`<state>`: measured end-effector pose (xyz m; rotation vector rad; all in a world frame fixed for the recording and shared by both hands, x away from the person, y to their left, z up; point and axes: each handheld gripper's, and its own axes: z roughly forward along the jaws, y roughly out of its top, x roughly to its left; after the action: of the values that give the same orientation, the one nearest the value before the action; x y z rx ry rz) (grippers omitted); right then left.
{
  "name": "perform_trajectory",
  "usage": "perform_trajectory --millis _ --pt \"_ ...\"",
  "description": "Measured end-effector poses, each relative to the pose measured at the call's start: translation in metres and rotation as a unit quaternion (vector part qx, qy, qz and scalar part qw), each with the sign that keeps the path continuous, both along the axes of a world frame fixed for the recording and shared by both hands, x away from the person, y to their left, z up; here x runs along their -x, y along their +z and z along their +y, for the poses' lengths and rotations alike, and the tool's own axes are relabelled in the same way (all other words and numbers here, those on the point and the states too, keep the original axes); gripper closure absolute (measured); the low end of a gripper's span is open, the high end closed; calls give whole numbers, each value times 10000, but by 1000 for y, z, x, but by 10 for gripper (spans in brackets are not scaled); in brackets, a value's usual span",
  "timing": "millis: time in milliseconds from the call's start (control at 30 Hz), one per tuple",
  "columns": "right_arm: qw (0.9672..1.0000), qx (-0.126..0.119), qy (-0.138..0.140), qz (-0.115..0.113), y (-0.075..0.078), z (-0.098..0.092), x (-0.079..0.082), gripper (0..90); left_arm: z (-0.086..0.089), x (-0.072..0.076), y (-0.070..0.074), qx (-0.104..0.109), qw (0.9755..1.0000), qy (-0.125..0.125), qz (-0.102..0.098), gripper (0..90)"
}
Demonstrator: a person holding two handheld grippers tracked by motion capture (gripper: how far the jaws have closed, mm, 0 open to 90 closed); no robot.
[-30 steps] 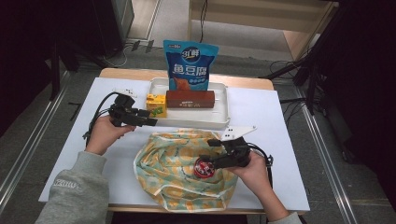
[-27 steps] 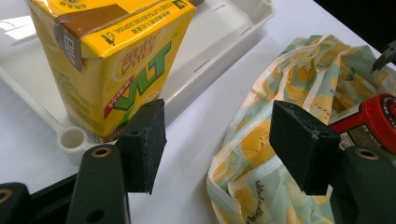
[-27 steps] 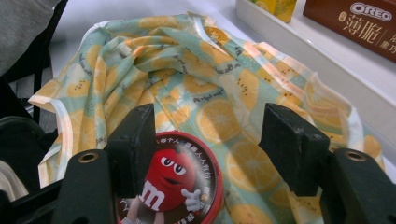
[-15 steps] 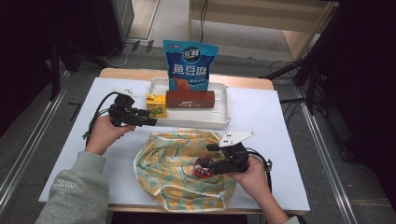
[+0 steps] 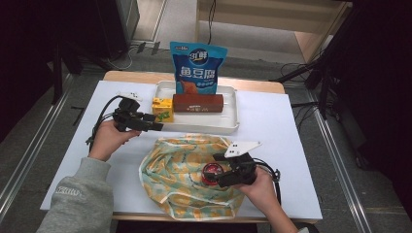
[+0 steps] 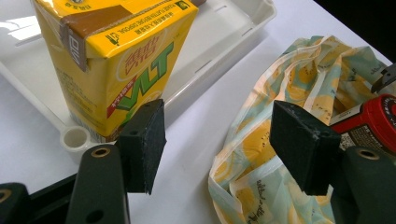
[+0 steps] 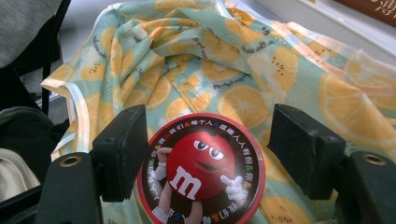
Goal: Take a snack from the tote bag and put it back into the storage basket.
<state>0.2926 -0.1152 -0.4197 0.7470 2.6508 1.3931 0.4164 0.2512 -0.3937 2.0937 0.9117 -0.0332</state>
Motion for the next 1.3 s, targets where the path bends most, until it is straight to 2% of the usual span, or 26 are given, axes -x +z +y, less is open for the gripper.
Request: perform_trajectory --millis 300,500,833,1200,1300 --pt "10000 -11 40 53 -8 2 2 252 0 0 0 -2 10000 17 13 365" --pt "9998 208 79 -23 -12 6 6 240 0 0 0 -1 10000 21 13 364" --pt "9991 395 144 33 -25 10 4 227 0 0 0 -5 10000 9 2 365" --pt "9991 297 219 217 -30 10 0 217 0 0 1 2 10000 1 -12 365" --pt "9991 325 240 99 -29 10 0 229 0 1 1 20 10000 6 -14 365"
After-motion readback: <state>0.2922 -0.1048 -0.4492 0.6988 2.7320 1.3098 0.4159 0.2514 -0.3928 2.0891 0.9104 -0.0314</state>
